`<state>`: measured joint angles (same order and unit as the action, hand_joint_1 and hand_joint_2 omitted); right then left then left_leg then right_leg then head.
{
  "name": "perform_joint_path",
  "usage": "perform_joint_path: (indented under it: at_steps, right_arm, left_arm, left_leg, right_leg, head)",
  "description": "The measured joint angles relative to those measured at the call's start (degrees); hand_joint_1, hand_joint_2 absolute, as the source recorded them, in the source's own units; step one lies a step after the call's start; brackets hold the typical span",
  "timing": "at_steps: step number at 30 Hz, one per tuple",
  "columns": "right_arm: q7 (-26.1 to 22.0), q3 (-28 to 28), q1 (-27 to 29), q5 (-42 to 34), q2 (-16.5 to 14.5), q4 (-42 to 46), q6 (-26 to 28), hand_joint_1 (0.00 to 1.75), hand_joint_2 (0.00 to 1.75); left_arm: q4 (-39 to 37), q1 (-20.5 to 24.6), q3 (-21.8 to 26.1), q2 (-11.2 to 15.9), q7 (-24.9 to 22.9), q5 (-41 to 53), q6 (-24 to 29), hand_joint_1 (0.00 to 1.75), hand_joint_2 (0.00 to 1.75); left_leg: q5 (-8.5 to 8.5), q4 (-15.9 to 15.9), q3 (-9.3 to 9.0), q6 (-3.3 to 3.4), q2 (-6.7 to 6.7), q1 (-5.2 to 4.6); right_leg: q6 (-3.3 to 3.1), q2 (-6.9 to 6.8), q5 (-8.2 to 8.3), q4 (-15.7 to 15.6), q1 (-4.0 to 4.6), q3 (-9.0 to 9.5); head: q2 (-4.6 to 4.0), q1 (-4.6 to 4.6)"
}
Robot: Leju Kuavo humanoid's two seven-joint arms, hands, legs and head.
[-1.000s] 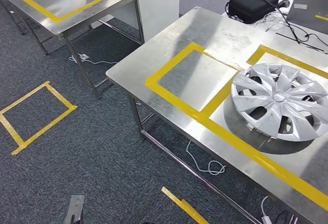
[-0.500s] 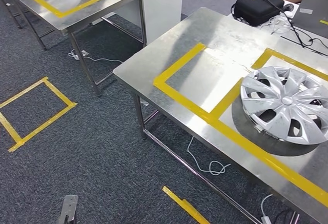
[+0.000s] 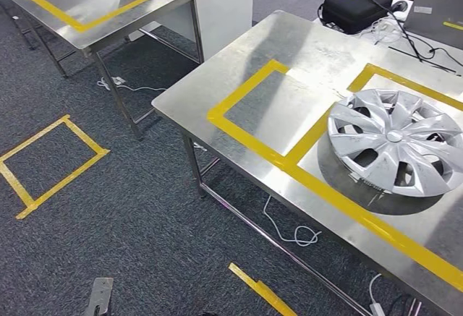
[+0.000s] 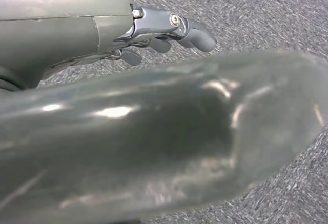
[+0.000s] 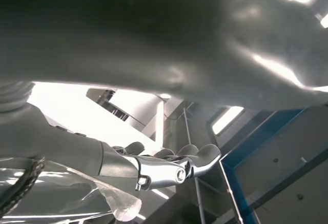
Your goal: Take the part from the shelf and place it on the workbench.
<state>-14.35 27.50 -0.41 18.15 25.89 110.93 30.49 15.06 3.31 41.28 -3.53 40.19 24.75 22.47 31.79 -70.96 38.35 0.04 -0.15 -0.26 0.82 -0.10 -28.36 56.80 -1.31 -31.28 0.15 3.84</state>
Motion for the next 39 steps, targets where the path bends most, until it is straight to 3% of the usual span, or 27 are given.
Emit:
perform_joint_path:
  at_steps: [1, 3, 6, 8, 9, 11, 13, 14, 15, 17, 19, 22, 24, 27, 28, 29, 30, 32, 33, 35, 37, 39]
  right_arm:
    - [-0.1, 0.0, 0.0, 0.0, -0.1, 0.0, 0.0, 0.00, 0.00]
    - [-0.2, 0.1, 0.0, 0.0, -0.1, 0.0, 0.0, 0.00, 0.00]
    - [-0.2, 0.1, 0.1, 0.1, -0.1, 0.0, -0.2, 0.00, 0.00]
    - [-0.1, 0.4, 0.1, 0.0, -0.1, 0.0, -0.4, 0.00, 0.00]
    - [-0.1, 0.6, 0.2, 0.0, -0.1, -0.1, -0.6, 0.00, 0.00]
    - [0.0, 1.0, 0.4, -0.1, -0.1, -0.2, -0.9, 0.00, 0.00]
    - [0.0, 1.1, 0.7, -0.1, -0.1, -0.5, -1.0, 0.00, 0.00]
    - [0.0, 1.2, 0.7, -0.2, -0.1, -0.6, -1.1, 0.00, 0.00]
    - [0.0, 1.2, 0.8, -0.2, -0.1, -0.6, -1.1, 0.00, 0.00]
    - [0.0, 1.4, 0.7, -0.3, -0.1, -0.7, -1.3, 0.00, 0.00]
    - [0.0, 1.6, 0.6, -0.3, -0.1, -0.8, -1.5, 0.00, 0.00]
    - [0.0, 1.7, 0.6, -0.2, -0.1, -1.0, -1.7, 0.00, 0.00]
    - [0.0, 1.7, 0.6, -0.2, -0.1, -1.0, -1.8, 0.00, 0.00]
    - [0.0, 1.6, 0.6, -0.2, -0.1, -1.1, -1.9, 0.00, 0.00]
    - [0.0, 1.6, 0.6, -0.1, -0.1, -1.1, -1.9, 0.00, 0.00]
    - [0.0, 1.6, 0.6, -0.1, -0.1, -1.2, -1.9, 0.00, 0.00]
    - [0.0, 1.5, 0.6, -0.1, -0.1, -1.2, -1.9, 0.00, 0.00]
    - [0.0, 1.5, 0.6, 0.0, -0.1, -1.3, -1.9, 0.00, 0.00]
    - [0.0, 1.5, 0.6, 0.0, -0.1, -1.3, -1.9, 0.00, 0.00]
    - [0.0, 1.5, 0.6, 0.1, -0.1, -1.3, -1.9, 0.00, 0.00]
    - [0.0, 1.5, 0.5, 0.1, -0.1, -1.3, -1.9, 0.00, 0.00]
    - [0.0, 1.5, 0.4, 0.1, -0.1, -1.3, -1.9, 0.00, 0.00]
  left_arm:
    - [0.0, 0.0, 0.0, 0.0, 0.0, 0.0, 0.0, 0.00, 0.00]
    - [0.0, 0.1, 0.0, 0.0, 0.0, 0.0, 0.0, 0.00, 0.00]
    - [0.0, 0.2, 0.0, 0.0, 0.0, 0.1, 0.0, 0.00, 0.00]
    - [0.0, 0.2, 0.0, -0.2, 0.0, 0.1, 0.0, 0.00, 0.00]
    - [0.0, 0.2, 0.0, -0.3, 0.0, 0.1, 0.1, 0.00, 0.00]
    - [0.0, 0.3, 0.0, -0.4, 0.0, 0.2, 0.1, 0.00, 0.00]
    - [0.0, 0.2, 0.0, -0.5, 0.0, 0.2, 0.2, 0.00, 0.00]
    - [0.0, 0.2, 0.0, -0.6, 0.0, 0.2, 0.2, 0.00, 0.00]
    - [0.0, 0.2, 0.0, -0.7, 0.0, 0.2, 0.2, 0.00, 0.00]
    - [0.0, 0.2, 0.0, -0.9, 0.0, 0.1, 0.1, 0.00, 0.00]
    - [0.0, 0.2, 0.0, -0.9, 0.0, -0.1, -0.1, 0.00, 0.00]
    - [0.0, 0.2, 0.1, -0.9, 0.0, -0.4, -0.4, 0.00, 0.00]
    - [0.0, 0.3, 0.3, -1.0, 0.0, -0.6, -0.5, 0.00, 0.00]
    - [0.0, 0.3, 0.4, -1.1, 0.0, -0.6, -0.7, 0.00, 0.00]
    - [0.0, 0.2, 0.4, -1.1, 0.0, -0.6, -0.7, 0.00, 0.00]
    - [0.0, 0.2, 0.5, -1.2, 0.0, -0.6, -0.7, 0.00, 0.00]
    - [0.0, 0.1, 0.5, -1.2, 0.0, -0.6, -0.7, 0.00, 0.00]
    - [0.0, 0.2, 0.6, -1.2, 0.0, -0.4, -0.7, 0.00, 0.00]
    - [0.0, 0.2, 0.7, -1.2, 0.0, -0.3, -0.7, 0.00, 0.00]
    - [0.0, 0.3, 0.8, -1.2, 0.0, -0.2, -0.7, 0.00, 0.00]
    - [0.0, 0.3, 0.8, -1.2, 0.0, -0.2, -0.8, 0.00, 0.00]
    - [0.0, 0.3, 0.9, -1.2, 0.0, -0.1, -1.0, 0.00, 0.00]
  left_leg:
    - [-2.09, 4.2, -2.00, 0.17, 0.00, 0.03]
    - [-4.38, 11.1, -5.28, 0.54, -0.02, -0.05]
    - [-4.37, 13.0, -5.84, 1.19, -0.06, -0.27]
    - [-4.68, 13.3, -5.87, 1.97, -0.02, -0.19]
    - [-4.84, 13.5, -5.89, 2.31, 0.00, -0.10]
    - [-4.91, 13.6, -5.77, 2.70, 0.03, -0.16]
    - [-4.89, 13.6, -5.71, 2.82, 0.05, -0.37]
    - [-4.89, 13.5, -5.72, 2.83, 0.05, -0.44]
    - [-4.87, 13.5, -5.78, 2.81, 0.04, -0.48]
    - [-4.76, 13.4, -5.86, 2.64, 0.01, -0.58]
    - [-4.70, 13.2, -5.67, 2.21, -0.02, -0.75]
    - [-4.61, 12.9, -5.46, 1.46, -0.02, -0.73]
    - [-2.86, 10.5, -4.58, 0.78, -0.03, -0.60]
    - [2.36, -0.2, 0.13, 0.01, -0.01, -0.15]
    - [3.10, -2.9, 1.38, -0.11, -0.01, -0.04]
    - [2.69, -3.6, 1.73, -0.15, -0.01, 0.05]
    - [1.23, -2.1, 1.02, -0.11, -0.01, 0.10]
    - [-2.82, 5.6, -2.49, 0.22, -0.02, 0.12]
    - [-4.04, 9.2, -4.11, 0.42, -0.03, 0.08]
    - [-4.50, 12.4, -5.46, 0.79, -0.04, -0.07]
    - [-4.59, 12.8, -5.44, 1.36, -0.03, -0.08]
    - [-4.93, 13.3, -5.52, 2.10, 0.00, 0.04]
  right_leg:
    - [0.06, 0.02, -0.04, 0.0, 0.00, 0.08]
    - [0.42, 0.07, -0.14, 0.1, 0.18, 0.02]
    - [1.37, 0.07, -0.06, 0.1, 0.19, -0.27]
    - [1.89, 0.06, -1.02, 1.2, 0.05, -0.96]
    - [2.05, 0.07, -2.29, 3.2, 0.03, -1.99]
    - [2.24, 0.06, -5.93, 10.5, 0.01, -5.58]
    - [2.39, 0.06, -7.65, 16.3, 0.01, -8.48]
    - [2.38, 0.05, -6.90, 16.2, 0.02, -8.51]
    - [2.32, 0.04, -5.19, 13.9, 0.03, -7.38]
    - [2.08, -0.03, -1.56, 5.9, 0.10, -3.34]
    - [1.69, -0.02, -0.30, 0.9, 0.27, -0.71]
    - [0.98, 0.11, -0.23, 0.3, 0.31, -0.38]
    - [0.42, 0.03, -0.09, 0.1, 0.07, -0.23]
    - [0.01, -0.09, -0.09, 0.1, 0.02, -0.17]
    - [0.00, -0.09, -0.10, 0.1, 0.02, -0.15]
    - [0.01, -0.07, -0.12, 0.1, 0.02, -0.11]
    - [0.02, -0.03, -0.14, 0.1, 0.02, -0.03]
    - [0.16, 0.02, -0.25, 0.2, 0.06, 0.17]
    - [0.33, 0.04, -0.35, 0.2, 0.16, 0.16]
    - [0.89, 0.04, -0.38, 0.3, 0.31, -0.02]
    - [1.57, 0.01, -0.39, 0.2, 0.20, -0.21]
    - [2.04, 0.00, -1.69, 1.7, 0.09, -1.10]
  head:
    - [0.00, -0.01]
    - [0.00, -0.03]
    - [0.00, -0.06]
    - [0.00, -0.15]
    - [0.00, -0.20]
    - [0.00, -0.29]
    - [0.00, -0.26]
    - [0.00, -0.27]
    - [0.00, -0.27]
    - [0.00, -0.28]
    - [0.00, -0.22]
    - [0.00, -0.19]
    - [0.00, -0.11]
    - [0.00, -0.03]
    - [0.00, -0.03]
    - [0.00, -0.02]
    - [0.00, -0.02]
    - [0.00, -0.03]
    - [0.00, -0.05]
    - [0.00, -0.09]
    - [0.00, -0.09]
    - [0.00, -0.21]
